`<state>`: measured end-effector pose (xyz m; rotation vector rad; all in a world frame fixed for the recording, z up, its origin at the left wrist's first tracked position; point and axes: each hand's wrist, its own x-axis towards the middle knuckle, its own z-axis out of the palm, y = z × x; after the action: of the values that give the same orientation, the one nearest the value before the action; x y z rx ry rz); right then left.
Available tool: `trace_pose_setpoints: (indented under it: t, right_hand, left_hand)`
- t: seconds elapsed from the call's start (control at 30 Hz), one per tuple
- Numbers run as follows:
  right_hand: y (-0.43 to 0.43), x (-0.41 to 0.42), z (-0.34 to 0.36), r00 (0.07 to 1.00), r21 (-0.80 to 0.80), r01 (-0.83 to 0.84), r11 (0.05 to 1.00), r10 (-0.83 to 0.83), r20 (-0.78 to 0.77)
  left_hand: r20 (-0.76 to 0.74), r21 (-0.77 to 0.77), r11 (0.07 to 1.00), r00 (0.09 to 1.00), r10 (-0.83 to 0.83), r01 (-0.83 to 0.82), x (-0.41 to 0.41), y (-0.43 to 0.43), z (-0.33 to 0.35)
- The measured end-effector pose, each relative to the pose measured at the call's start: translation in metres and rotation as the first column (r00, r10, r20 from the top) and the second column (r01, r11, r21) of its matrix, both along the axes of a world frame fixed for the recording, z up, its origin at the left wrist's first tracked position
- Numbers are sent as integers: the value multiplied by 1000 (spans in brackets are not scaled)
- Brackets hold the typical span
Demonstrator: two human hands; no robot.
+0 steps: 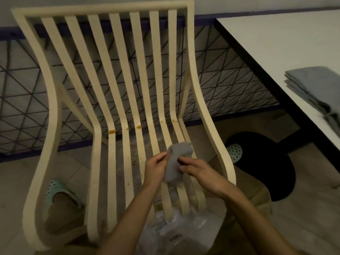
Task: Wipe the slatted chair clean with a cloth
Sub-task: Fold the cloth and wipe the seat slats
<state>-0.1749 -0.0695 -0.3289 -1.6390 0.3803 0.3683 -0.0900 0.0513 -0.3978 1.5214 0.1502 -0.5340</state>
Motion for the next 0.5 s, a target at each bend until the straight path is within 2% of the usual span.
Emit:
trace_pose_setpoints:
  t: [0.1,0.17,0.2,0.27,0.3,0.37,0.43,0.47,0.5]
  right_hand:
    - [-22,11,23,995,-178,-14,984,30,91]
    - [-39,18,39,982,-244,35,969,12,189]
    - [-49,20,47,968,-216,73,974,-16,252]
    - [-74,24,60,923,-2,185,983,-172,343]
    - [-88,25,63,889,126,256,958,-285,357]
    - [-121,33,47,808,320,419,850,-510,296]
    - [-146,45,12,737,320,575,753,-646,197]
    - [-152,52,-6,727,265,622,737,-669,156]
    - [-154,61,-21,750,170,627,760,-648,130]
  left_hand:
    - [-140,-114,990,988,65,-81,16,-11,2]
    - [-229,-196,968,967,110,-156,27,-19,6]
    - [-243,-206,961,961,133,-185,33,-22,6]
    - [-248,-181,961,955,159,-207,45,-32,3]
    - [-244,-166,965,957,159,-203,51,-38,3]
    - [-222,-125,978,966,136,-166,61,-57,0]
    - [-192,-100,985,974,122,-143,70,-78,-2]
    - [-179,-95,987,978,111,-129,72,-89,-3]
    - [-180,-91,988,978,106,-123,75,-100,-7]
